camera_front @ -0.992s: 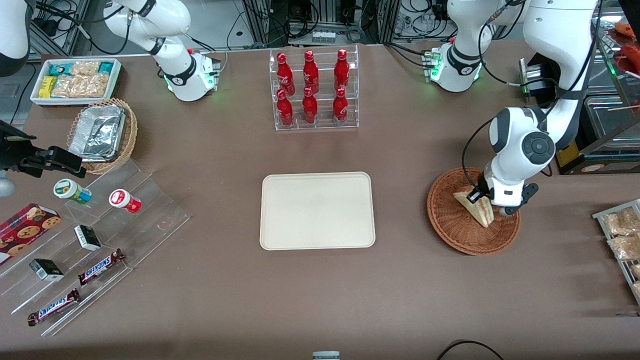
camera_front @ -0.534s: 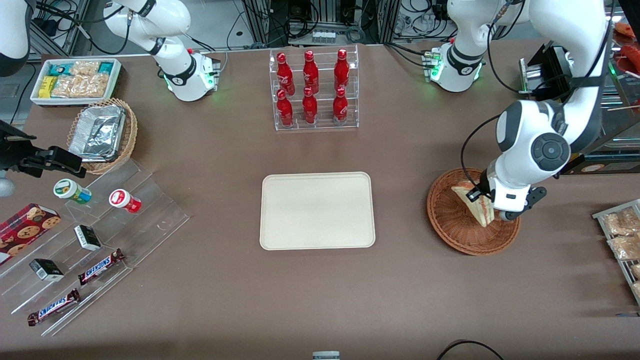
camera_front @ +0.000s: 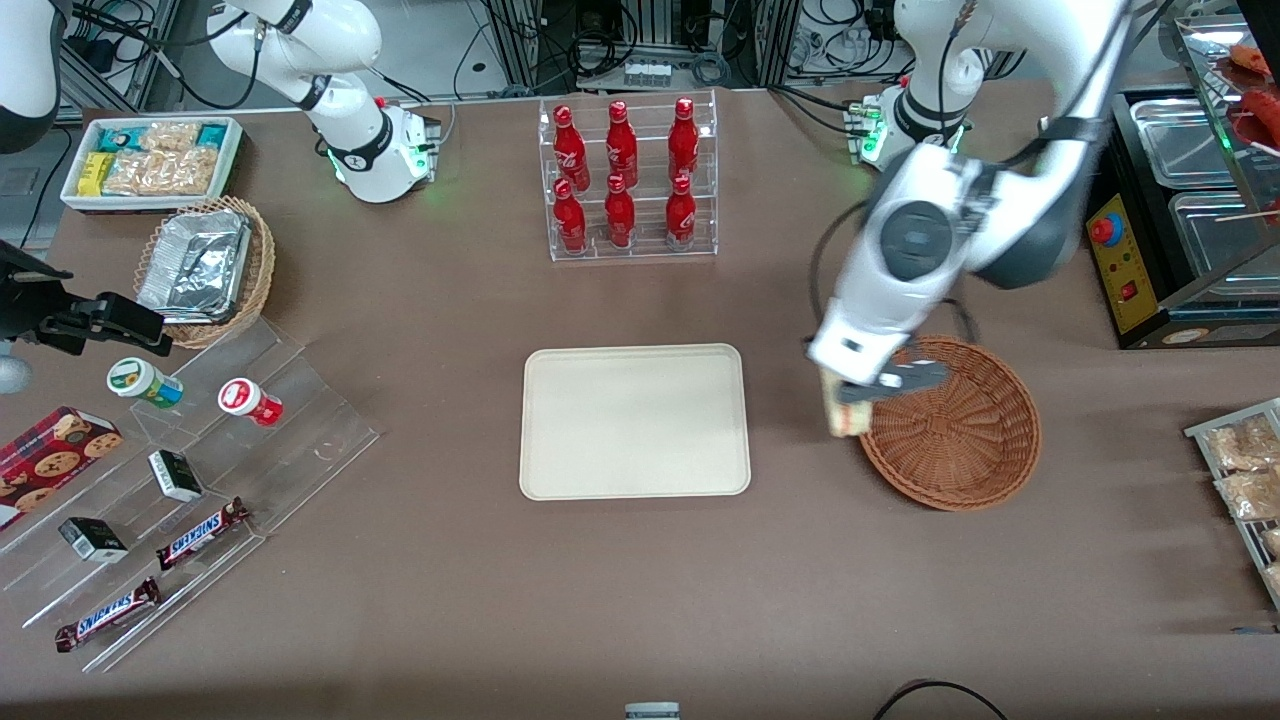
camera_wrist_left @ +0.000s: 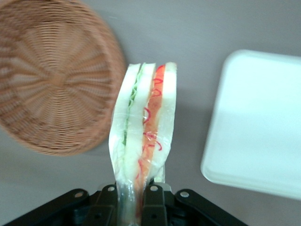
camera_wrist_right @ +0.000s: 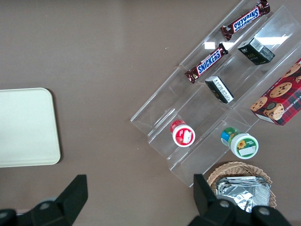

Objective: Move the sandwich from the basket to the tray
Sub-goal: 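Lift the sandwich and carry it with the left gripper over the cream tray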

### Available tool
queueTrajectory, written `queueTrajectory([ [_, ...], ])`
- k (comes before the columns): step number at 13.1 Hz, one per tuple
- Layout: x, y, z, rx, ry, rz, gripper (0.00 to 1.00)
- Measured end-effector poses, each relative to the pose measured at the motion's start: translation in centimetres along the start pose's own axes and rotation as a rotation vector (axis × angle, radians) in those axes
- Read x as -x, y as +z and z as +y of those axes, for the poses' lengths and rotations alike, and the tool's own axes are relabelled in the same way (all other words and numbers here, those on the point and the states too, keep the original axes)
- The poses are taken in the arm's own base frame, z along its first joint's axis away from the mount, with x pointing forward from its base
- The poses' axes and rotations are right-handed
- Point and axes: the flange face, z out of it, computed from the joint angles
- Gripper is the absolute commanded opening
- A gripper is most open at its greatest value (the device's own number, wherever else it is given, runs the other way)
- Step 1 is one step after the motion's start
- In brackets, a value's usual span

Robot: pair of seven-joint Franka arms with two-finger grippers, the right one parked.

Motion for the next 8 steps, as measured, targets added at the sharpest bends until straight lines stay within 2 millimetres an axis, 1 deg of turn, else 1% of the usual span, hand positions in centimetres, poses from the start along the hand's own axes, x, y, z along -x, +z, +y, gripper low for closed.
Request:
queueTrajectory([
  [1,0.7,0.3,2.4,0.014,0.042,-0.006,0.0],
  [3,0.8,1.4,5.7,0.031,0.094,-0.02,0.0],
  [4,1.0,2.3,7.4,0.031,0.106,-0.025,0.0],
  [6,1.4,4.2,11.6,0.03,0.102,-0.025,0.0],
  [8,1.6,6.1,14.8,0.023,0.096,-0.014,0.0],
])
